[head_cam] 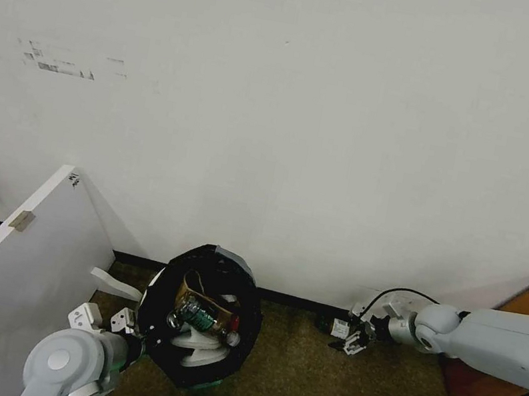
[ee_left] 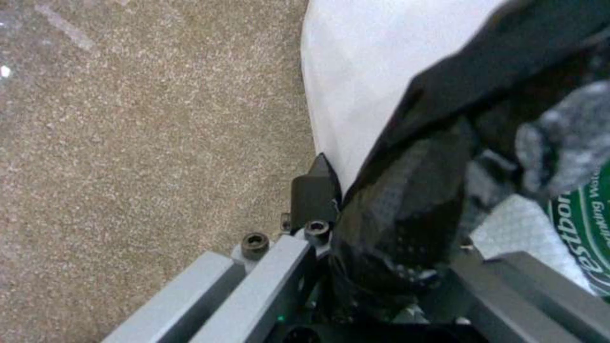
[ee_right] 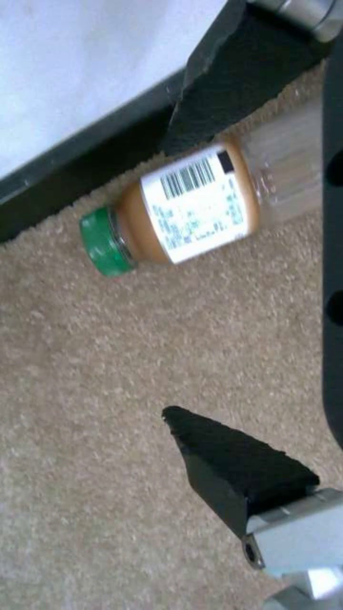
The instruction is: Pick up the trash bin and place the garbage on the floor into it.
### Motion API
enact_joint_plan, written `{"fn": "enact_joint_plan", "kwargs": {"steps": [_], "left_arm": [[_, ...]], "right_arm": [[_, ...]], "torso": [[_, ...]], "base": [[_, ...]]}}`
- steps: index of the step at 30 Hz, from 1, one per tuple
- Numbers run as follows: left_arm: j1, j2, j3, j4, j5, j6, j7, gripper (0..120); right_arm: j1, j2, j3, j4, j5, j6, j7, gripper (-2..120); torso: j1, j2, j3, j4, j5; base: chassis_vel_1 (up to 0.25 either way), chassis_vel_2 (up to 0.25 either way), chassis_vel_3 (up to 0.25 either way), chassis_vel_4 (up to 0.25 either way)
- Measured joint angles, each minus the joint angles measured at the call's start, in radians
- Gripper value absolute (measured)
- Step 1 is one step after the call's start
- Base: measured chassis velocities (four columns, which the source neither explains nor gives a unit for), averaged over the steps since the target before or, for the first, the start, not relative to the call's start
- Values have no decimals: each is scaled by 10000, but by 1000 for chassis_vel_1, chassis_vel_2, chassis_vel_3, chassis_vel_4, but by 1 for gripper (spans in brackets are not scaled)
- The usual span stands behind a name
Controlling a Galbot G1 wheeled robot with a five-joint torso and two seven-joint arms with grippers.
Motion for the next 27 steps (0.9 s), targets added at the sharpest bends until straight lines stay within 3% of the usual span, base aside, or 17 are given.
{"fn": "enact_joint_plan", "kwargs": {"steps": [27], "left_arm": [[-152,76,-48,311,8,0,94,0]], "right_arm": [[-25,-526,-275,-1232,353,304,-529,100]], "torso": [[0,-3,0,0,1]], "base": [[0,0,0,0]]}}
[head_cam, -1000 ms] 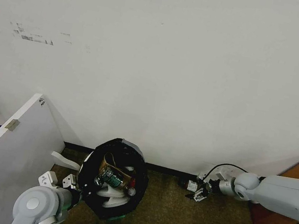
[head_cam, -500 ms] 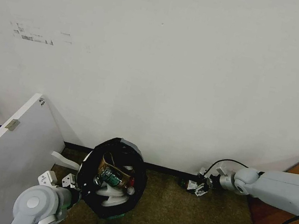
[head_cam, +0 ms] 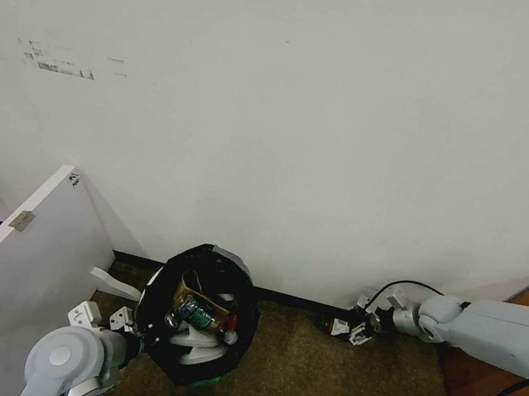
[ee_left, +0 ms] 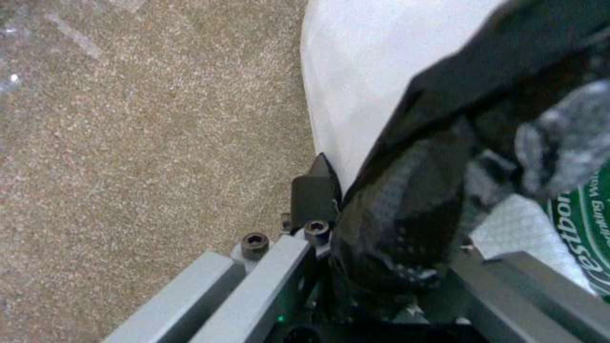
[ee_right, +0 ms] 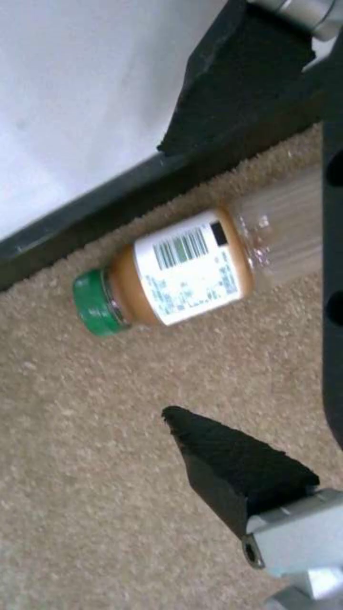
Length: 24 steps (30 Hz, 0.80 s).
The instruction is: Pick up the trash bin and place the garbage on the floor into it.
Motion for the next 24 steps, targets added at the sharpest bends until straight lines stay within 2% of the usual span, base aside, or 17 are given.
{"fn": "enact_joint_plan", "kwargs": {"steps": [24], "left_arm": [[-256,3,55,376,-20,0,87,0]], "right_arm": [[-38,-605,-613,-1091,537,225,-716,100]], "torso": [[-2,6,-3,-1,-5]], "base": [[0,0,0,0]]}}
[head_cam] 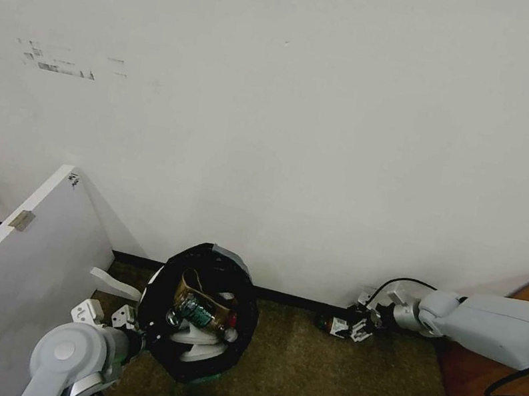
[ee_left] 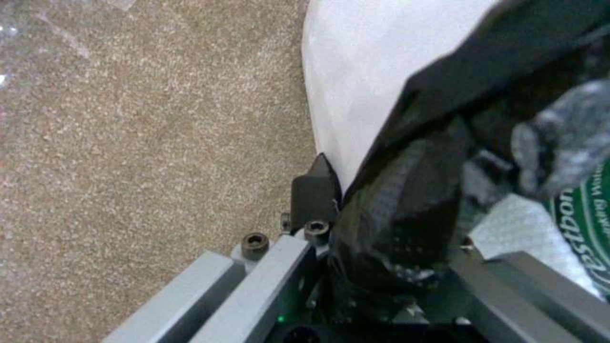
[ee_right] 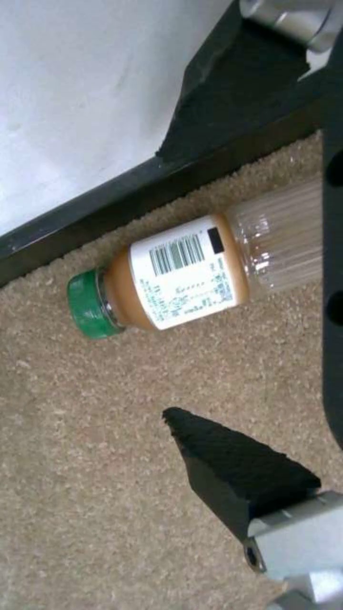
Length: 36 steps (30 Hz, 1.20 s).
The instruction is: Pick up the trash bin and place the garbage on the floor into it.
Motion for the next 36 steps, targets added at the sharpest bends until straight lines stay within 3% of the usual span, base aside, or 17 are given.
{"fn": "enact_joint_plan", "kwargs": {"steps": [36], "left_arm": [[3,27,-132,353,35,-1,357,0]], "right_arm": [[-22,-505,-827,-534,422,-66,-145,100]], "torso": [[3,-6,5,6,10]], "base": [[0,0,0,0]]}}
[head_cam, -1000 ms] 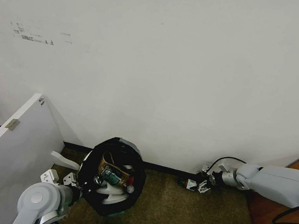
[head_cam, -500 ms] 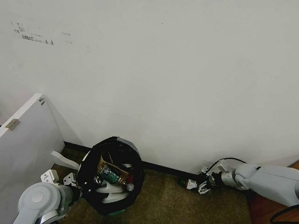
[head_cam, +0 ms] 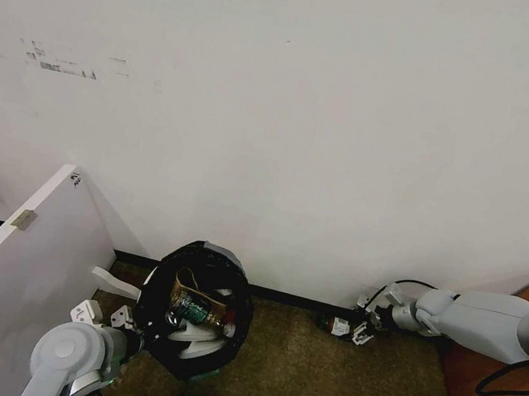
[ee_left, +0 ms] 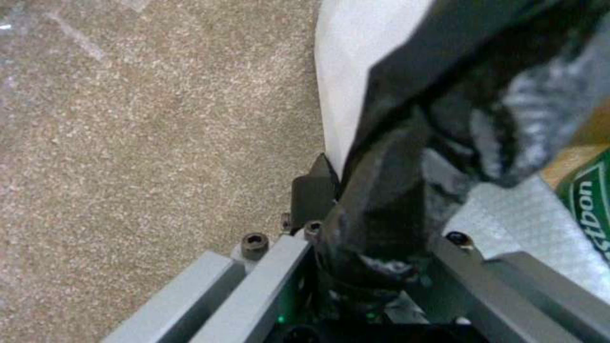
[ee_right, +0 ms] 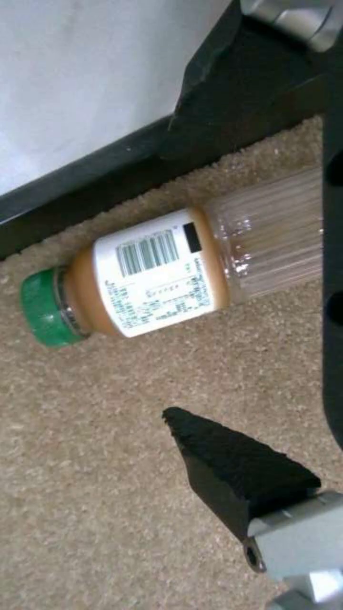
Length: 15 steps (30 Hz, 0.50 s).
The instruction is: Pick up the trash bin and place the garbage on the floor into it.
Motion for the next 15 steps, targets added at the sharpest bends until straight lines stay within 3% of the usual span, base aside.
{"fn": "enact_joint_plan", "kwargs": {"steps": [8,15], "left_arm": [[29,8,-26,39,43,-1,96,0],[93,27,-46,77,77,-1,254,0]], "right_arm": [[-6,-256,-358,-229,101,-57,-2,100],[-12,-354,-609,-393,208,-108,-1,100]], "torso": [[0,1,-3,-7,-7],[1,0,0,2,2]], "base": [[0,0,0,0],[0,0,0,0]]}}
